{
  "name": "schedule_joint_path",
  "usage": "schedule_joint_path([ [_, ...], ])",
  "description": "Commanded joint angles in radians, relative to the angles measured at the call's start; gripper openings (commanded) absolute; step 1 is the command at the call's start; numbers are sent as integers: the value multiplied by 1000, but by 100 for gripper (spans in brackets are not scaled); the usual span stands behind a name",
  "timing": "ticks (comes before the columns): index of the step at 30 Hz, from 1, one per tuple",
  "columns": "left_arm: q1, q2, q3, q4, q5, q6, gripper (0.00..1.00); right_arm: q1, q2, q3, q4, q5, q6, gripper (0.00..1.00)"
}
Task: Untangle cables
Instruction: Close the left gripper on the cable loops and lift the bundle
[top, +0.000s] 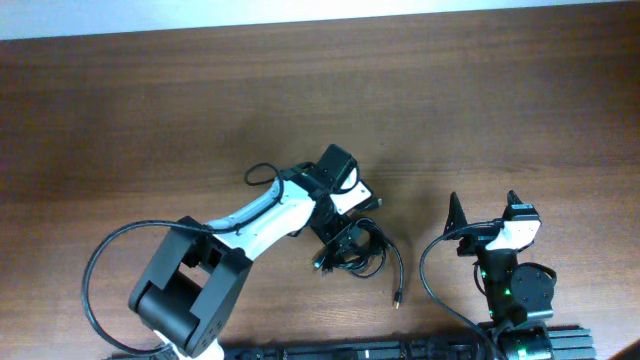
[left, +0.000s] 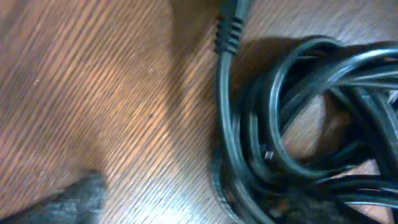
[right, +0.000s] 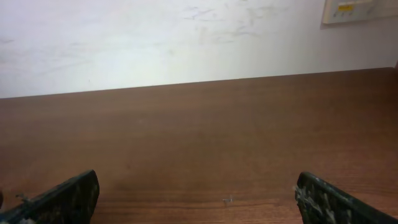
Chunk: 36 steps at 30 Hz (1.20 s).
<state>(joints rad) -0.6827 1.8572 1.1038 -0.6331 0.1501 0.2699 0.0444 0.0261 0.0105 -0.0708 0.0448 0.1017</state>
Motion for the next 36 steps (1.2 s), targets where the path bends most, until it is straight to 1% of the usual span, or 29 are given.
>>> schedule_joint_path([
  [1, -4, 104, -8, 21, -43, -6, 75, -6, -7, -5, -8, 13, -5, 99],
  [2, -4, 121, -8, 27, -43, -7, 66, -6, -7, -5, -8, 13, -5, 99],
  [3, -4, 138, -8, 32, -42, -7, 50, -6, -7, -5, -8, 13, -5, 99],
  [6, -4, 170, -8, 42, -42, -7, 12, -6, -7, -5, -8, 13, -5, 99],
  [8, -4, 170, -8, 42, -42, -7, 0, -6, -7, -5, -8, 13, -5, 99],
  [13, -4, 167, -3, 54, -42, -7, 0, -6, -7, -5, -8, 13, -5, 99],
  [19, -4, 121, 70, 53, -42, -8, 0, -6, -7, -5, -8, 13, -5, 99],
  [25, -4, -21, 174, 63, -42, -7, 0, -6, -7, -5, -8, 13, -5, 99],
  [36, -4, -268, 190, 187, -43, -8, 0, -6, -7, -5, -4, 13, -5, 99],
])
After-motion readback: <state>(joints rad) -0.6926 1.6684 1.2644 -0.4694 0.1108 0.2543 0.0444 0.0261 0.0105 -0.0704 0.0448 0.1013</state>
